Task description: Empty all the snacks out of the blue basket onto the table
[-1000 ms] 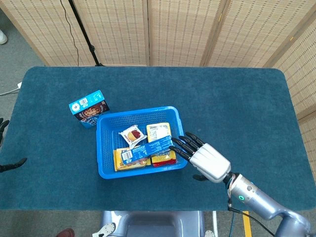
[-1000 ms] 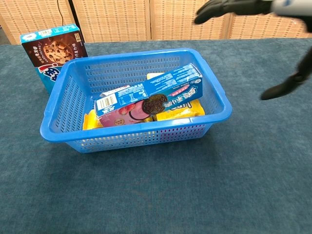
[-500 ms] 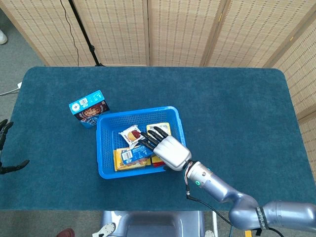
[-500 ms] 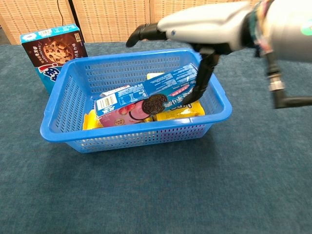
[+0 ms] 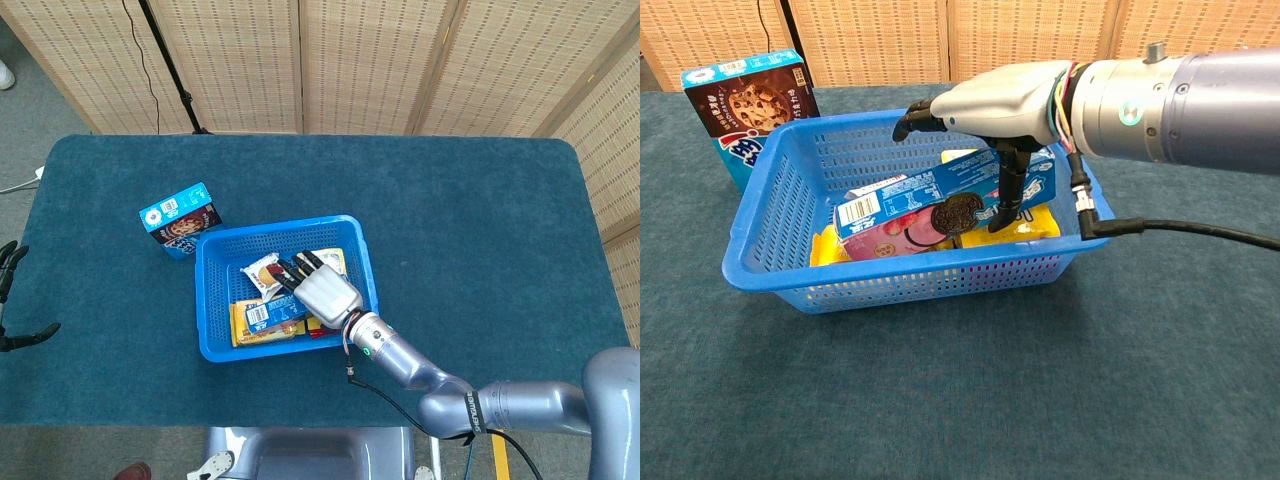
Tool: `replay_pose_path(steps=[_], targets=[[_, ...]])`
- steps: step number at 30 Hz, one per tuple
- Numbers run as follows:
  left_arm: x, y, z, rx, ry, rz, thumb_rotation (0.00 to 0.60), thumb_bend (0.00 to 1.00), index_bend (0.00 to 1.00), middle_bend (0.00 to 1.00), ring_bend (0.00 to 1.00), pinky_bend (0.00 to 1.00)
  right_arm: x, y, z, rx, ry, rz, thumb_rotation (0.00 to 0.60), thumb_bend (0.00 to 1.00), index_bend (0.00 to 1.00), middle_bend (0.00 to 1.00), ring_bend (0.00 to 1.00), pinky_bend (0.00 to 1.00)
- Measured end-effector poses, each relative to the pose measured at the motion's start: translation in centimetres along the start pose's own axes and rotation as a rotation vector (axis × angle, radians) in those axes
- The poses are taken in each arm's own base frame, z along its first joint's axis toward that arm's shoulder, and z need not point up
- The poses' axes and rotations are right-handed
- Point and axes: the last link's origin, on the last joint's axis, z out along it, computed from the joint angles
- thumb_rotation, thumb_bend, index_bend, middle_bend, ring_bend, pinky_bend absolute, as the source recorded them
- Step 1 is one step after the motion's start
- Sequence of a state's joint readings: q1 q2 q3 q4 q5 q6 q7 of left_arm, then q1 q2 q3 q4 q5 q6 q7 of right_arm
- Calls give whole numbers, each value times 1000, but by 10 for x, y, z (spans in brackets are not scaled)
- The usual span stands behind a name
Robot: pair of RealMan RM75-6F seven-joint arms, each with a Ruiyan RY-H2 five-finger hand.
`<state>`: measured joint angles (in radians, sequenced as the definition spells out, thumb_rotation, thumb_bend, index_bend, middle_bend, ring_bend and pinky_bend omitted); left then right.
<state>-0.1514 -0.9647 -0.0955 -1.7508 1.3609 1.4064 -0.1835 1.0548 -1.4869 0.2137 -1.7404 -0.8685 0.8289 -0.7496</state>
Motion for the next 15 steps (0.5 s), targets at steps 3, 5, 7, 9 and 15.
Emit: replay_pose_path(steps=[3, 5, 7, 9, 15], targets=[[0, 0, 0, -1, -1, -2, 600, 24, 0, 0, 0, 0, -2, -2, 3, -6, 17, 0, 600, 0, 357, 381, 329, 418], [0, 0, 0, 0, -2, -7, 600, 24, 0, 0, 0, 0, -3, -3, 3, -5, 33, 14, 600, 19, 417, 440, 386, 452], [0, -1, 0, -2, -1, -11, 600, 24, 0, 0, 0, 0, -3, -4, 3, -1, 50, 16, 600, 80, 459, 470, 414, 473], [0, -1, 0, -4, -1, -12, 600, 24, 0, 0, 0, 0, -3, -4, 3, 7, 70, 15, 600, 153, 486, 497, 441, 493], [0, 0, -1, -16, -1, -14, 600, 24, 0, 0, 0, 0, 4, -4, -6, 29, 130, 38, 600, 268, 521, 532, 472, 527]])
